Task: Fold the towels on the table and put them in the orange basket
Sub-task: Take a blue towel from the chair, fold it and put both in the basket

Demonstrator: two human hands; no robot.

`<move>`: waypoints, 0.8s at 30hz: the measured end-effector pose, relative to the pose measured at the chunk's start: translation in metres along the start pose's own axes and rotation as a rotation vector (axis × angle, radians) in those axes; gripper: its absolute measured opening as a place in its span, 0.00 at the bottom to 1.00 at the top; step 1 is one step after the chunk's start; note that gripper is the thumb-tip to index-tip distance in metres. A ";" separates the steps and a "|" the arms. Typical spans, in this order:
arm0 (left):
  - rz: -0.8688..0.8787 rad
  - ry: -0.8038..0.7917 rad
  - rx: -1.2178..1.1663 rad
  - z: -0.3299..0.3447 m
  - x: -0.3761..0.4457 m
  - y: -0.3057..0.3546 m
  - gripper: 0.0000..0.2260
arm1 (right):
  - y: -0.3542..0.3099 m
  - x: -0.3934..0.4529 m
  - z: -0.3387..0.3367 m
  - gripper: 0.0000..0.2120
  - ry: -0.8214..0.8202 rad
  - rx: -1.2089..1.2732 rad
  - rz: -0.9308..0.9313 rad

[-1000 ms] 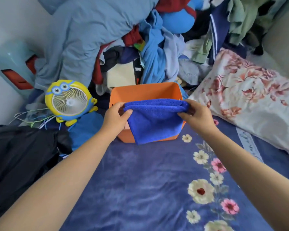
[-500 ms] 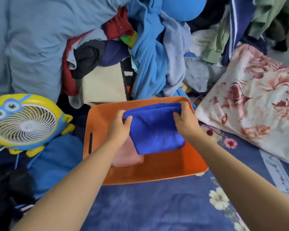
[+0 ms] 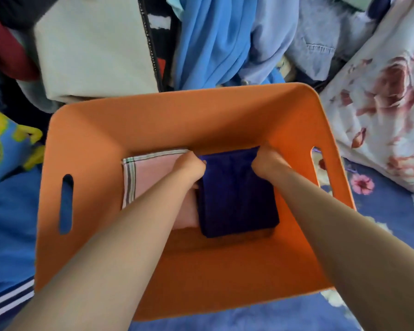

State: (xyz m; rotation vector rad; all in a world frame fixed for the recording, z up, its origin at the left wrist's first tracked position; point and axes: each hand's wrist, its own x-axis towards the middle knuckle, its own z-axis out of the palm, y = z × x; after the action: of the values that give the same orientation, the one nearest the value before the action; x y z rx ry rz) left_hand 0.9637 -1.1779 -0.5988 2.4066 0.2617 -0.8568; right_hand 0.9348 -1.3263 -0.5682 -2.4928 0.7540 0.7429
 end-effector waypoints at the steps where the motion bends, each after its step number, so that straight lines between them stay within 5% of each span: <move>1: -0.007 0.029 -0.001 0.002 0.007 -0.001 0.17 | 0.002 0.008 0.005 0.16 0.030 0.018 -0.008; 4: -0.012 0.094 -0.026 0.007 0.022 -0.003 0.17 | 0.009 0.030 0.019 0.21 0.147 0.042 -0.023; 10: 0.006 0.291 -0.177 0.021 0.030 -0.009 0.13 | 0.020 0.038 0.035 0.12 0.395 0.050 -0.200; 15: 0.031 0.390 -0.296 0.028 0.026 -0.010 0.05 | 0.034 0.023 0.054 0.19 0.180 -0.427 -0.602; 20: 0.102 0.499 -0.233 0.034 0.023 -0.007 0.04 | 0.037 0.027 0.063 0.23 0.034 -0.460 -0.523; 24: 0.556 0.627 0.073 0.048 0.005 -0.014 0.04 | 0.042 0.031 0.072 0.26 0.009 -0.476 -0.468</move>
State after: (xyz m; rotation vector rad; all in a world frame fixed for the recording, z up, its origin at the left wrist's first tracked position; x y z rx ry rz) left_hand 0.9375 -1.1937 -0.6380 2.5546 -0.2103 0.1448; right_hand 0.9052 -1.3316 -0.6524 -2.9269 -0.0341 0.7998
